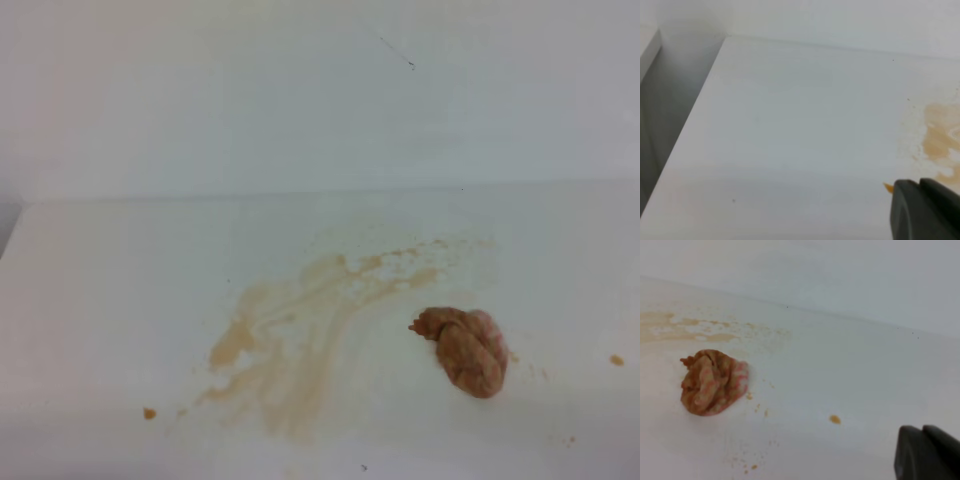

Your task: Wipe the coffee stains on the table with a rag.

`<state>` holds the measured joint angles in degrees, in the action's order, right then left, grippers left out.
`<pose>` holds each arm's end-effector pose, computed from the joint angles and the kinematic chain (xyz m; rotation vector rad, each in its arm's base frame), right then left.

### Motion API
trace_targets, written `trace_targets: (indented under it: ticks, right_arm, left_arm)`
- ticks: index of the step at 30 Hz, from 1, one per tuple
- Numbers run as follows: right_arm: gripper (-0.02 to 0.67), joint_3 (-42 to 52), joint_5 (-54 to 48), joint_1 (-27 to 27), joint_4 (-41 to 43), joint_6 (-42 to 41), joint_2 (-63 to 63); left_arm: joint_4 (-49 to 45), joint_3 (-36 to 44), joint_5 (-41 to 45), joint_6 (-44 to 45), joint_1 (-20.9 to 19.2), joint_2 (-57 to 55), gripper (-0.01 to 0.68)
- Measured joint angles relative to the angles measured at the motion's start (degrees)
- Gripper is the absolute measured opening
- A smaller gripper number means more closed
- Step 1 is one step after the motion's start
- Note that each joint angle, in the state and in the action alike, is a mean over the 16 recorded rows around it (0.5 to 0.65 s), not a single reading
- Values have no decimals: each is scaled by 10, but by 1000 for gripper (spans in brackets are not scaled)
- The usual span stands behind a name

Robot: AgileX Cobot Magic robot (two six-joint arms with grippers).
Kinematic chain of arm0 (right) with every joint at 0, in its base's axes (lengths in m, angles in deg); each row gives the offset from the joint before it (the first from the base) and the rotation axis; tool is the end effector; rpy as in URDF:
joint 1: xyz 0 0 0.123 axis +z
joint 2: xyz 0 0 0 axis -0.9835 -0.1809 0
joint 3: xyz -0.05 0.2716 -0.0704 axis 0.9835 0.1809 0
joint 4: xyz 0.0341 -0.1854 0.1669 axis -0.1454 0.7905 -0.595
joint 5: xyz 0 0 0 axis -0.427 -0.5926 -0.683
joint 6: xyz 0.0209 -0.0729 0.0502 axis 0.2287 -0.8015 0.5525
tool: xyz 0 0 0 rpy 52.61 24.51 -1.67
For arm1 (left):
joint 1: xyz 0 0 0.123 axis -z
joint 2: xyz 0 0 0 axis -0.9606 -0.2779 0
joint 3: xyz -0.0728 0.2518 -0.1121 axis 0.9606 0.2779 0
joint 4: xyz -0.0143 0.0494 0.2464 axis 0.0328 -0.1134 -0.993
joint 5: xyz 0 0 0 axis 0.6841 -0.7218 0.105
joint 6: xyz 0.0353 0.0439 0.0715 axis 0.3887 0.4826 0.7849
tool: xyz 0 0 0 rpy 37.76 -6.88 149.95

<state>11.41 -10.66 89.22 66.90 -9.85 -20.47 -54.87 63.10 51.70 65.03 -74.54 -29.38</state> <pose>0.0539 0.0052 0.1780 -0.3187 1.7386 -0.0808 0.0538 -0.0030 0.1749 -0.1640 1.7841 -0.1740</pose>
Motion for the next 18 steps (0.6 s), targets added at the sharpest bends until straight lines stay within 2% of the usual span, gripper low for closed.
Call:
trace_targets:
  ticks: [18]
  right_arm:
    - [-3, 0, 0, 0, 0, 0, 0]
  left_arm:
    - [0, 0, 0, 0, 0, 0, 1]
